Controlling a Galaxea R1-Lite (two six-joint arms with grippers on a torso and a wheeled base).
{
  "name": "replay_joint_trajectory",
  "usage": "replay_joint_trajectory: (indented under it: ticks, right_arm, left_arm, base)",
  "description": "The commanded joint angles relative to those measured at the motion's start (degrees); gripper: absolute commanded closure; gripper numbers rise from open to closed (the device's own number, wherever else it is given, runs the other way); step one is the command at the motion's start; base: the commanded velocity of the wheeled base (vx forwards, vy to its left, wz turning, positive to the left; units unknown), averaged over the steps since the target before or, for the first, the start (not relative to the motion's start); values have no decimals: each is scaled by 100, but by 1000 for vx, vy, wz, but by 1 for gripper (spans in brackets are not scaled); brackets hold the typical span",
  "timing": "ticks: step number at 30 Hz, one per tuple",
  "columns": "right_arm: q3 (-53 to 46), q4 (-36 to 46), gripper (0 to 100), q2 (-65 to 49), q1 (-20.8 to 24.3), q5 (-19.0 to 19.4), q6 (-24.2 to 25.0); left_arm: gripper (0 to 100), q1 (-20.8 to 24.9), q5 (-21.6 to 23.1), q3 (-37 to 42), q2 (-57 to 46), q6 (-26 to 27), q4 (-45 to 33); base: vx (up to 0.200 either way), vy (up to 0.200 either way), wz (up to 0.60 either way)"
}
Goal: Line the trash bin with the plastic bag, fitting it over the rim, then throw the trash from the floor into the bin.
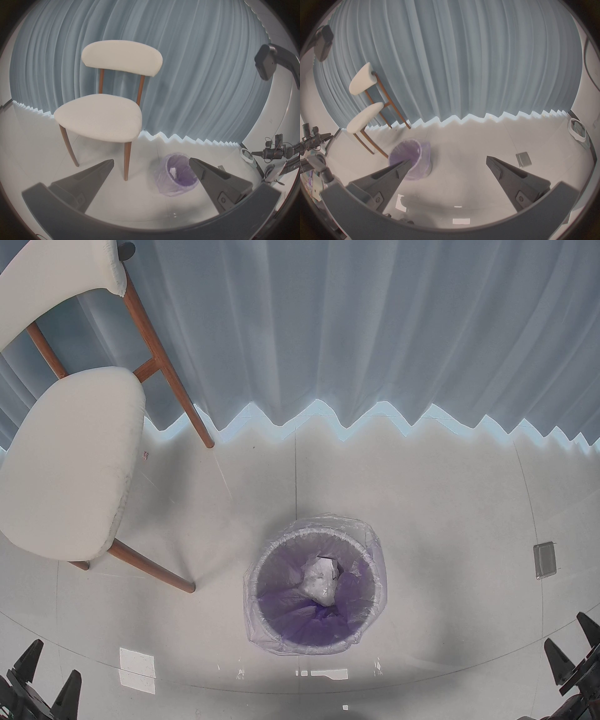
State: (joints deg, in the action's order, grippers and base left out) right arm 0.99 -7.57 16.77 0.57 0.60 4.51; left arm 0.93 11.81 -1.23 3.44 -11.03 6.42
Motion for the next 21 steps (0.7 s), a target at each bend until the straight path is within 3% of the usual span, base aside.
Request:
replay_joint_trajectory:
  ticks: [1,3,6,12,18,21]
  right_arm:
    - [-99,449,0,-1124,-479,327,-29]
    - [-99,467,0,-1124,-479,292,-117]
    - [-99,766,0,-1124,-479,-77,-390]
    - [-90,775,0,-1115,-479,-104,-398]
    - [-99,757,0,-1115,-479,-16,-416]
    - [-90,766,0,-1194,-259,116,-442]
  left_arm:
    - [0,-119,260,123,-344,831,-572]
    - [0,-119,251,123,-344,1174,-616]
    - [0,-119,146,123,-344,1437,-616]
    - [0,-128,-1269,123,-344,1613,-634]
    - [0,-119,-1313,123,-344,1587,-660]
    - [0,-128,-1313,123,-344,1569,-642]
  base:
    - [0,0,0]
    - [0,0,0]
    - [0,0,0]
    - [0,0,0]
    - [0,0,0]
    - [0,0,0]
